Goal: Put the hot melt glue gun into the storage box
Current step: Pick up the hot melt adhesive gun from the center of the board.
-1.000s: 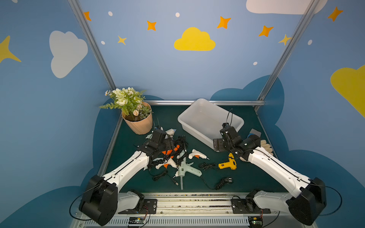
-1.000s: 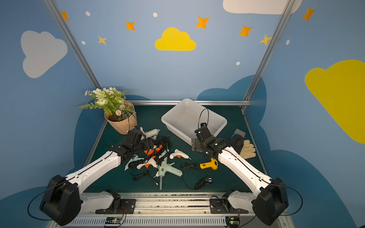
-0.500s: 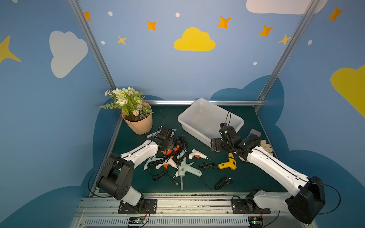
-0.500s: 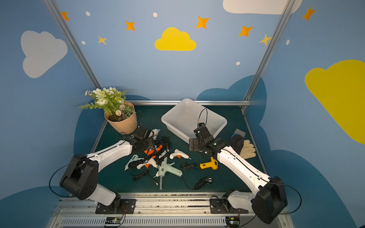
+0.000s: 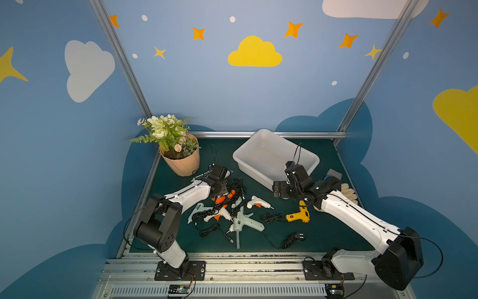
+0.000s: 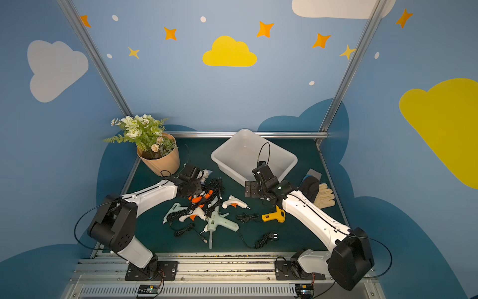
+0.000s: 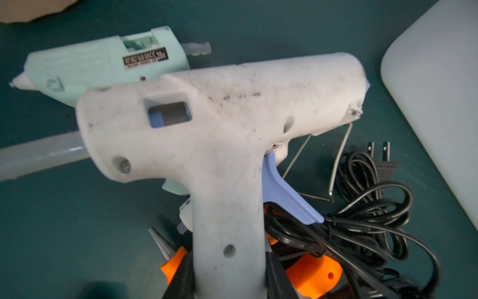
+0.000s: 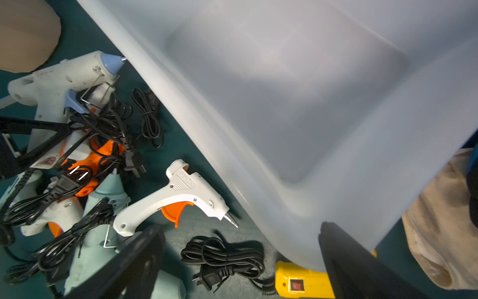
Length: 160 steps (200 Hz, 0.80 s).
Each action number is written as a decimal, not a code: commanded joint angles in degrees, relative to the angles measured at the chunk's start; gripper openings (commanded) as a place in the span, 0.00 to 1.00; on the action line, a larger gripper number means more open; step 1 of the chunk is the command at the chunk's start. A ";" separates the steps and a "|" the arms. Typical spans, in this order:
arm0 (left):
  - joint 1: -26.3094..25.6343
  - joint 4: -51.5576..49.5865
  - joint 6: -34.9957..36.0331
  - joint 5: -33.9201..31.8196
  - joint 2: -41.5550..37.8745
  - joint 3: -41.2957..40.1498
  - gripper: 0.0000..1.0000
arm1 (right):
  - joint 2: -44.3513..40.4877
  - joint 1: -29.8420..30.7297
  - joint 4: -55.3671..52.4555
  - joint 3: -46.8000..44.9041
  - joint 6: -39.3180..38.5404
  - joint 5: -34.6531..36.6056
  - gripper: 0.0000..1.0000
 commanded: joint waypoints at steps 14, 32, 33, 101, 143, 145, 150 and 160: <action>0.06 -0.74 5.78 1.59 -9.71 -0.03 0.03 | 0.20 0.34 3.69 0.54 1.94 -6.61 0.98; -0.03 1.88 10.48 6.15 -15.29 -1.03 0.03 | -0.20 0.26 6.21 0.66 3.28 -11.05 0.98; -0.03 2.06 10.71 6.47 -15.43 -1.11 0.03 | -0.26 0.26 6.35 0.65 3.35 -11.31 0.98; -0.03 9.31 21.68 23.45 -27.33 -1.86 0.03 | -1.38 -1.83 26.80 -0.17 9.51 -33.92 0.98; -0.99 12.76 25.08 33.39 -27.99 -1.35 0.03 | 0.01 -4.51 39.73 0.01 15.64 -40.09 0.98; -1.00 12.90 25.13 33.67 -27.98 -1.35 0.03 | 0.26 -4.67 40.37 0.05 15.91 -40.39 0.98; -1.08 13.21 25.09 34.37 -27.96 -1.37 0.03 | 0.62 -4.96 41.53 0.27 16.56 -41.09 0.98; -1.17 13.64 25.26 35.60 -27.77 -1.27 0.03 | 1.64 -5.58 43.18 0.97 17.43 -42.05 0.98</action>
